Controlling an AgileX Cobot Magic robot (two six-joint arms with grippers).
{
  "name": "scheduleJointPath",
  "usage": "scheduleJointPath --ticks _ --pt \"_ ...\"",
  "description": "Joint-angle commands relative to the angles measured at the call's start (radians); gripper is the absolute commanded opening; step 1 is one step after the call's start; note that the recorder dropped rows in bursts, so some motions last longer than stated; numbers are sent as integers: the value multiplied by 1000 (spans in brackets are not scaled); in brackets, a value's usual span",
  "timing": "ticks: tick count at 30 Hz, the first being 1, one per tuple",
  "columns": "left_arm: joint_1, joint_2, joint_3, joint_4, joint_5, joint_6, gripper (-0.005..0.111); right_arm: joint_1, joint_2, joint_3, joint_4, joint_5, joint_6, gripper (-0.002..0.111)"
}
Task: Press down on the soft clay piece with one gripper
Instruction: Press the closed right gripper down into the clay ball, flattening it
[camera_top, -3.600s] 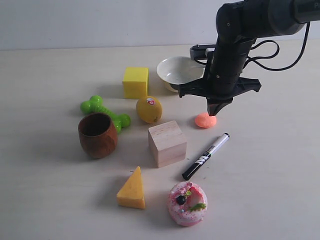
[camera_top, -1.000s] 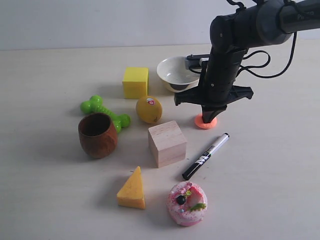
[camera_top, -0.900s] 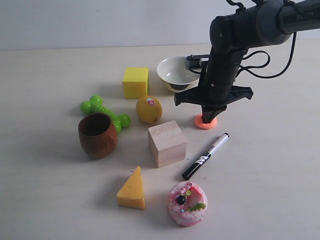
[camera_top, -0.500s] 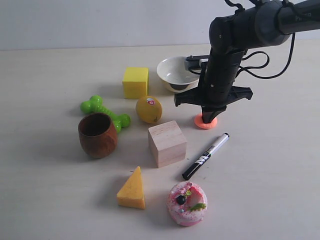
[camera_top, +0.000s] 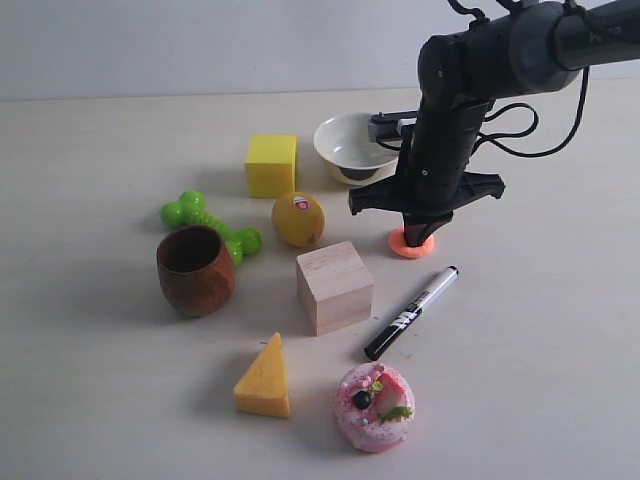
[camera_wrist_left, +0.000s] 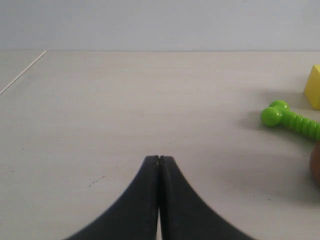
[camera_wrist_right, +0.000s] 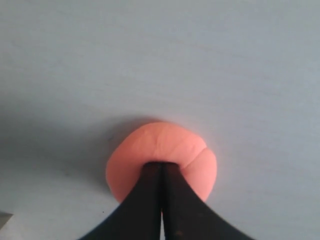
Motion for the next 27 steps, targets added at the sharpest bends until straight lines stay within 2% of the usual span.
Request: scheduleJointPath --ticks 1,13,19,27 --pt "-5 -7 0 -2 -8 -2 0 -2 49 18 -11 -11 -10 0" --pt "-5 -7 0 -2 -8 -2 0 -2 58 18 -4 -15 -10 1" --pt "-5 -7 0 -2 -8 -2 0 -2 58 18 -4 -15 -10 17" --pt "-5 -7 0 -2 -8 -2 0 -2 58 18 -4 -15 -10 24"
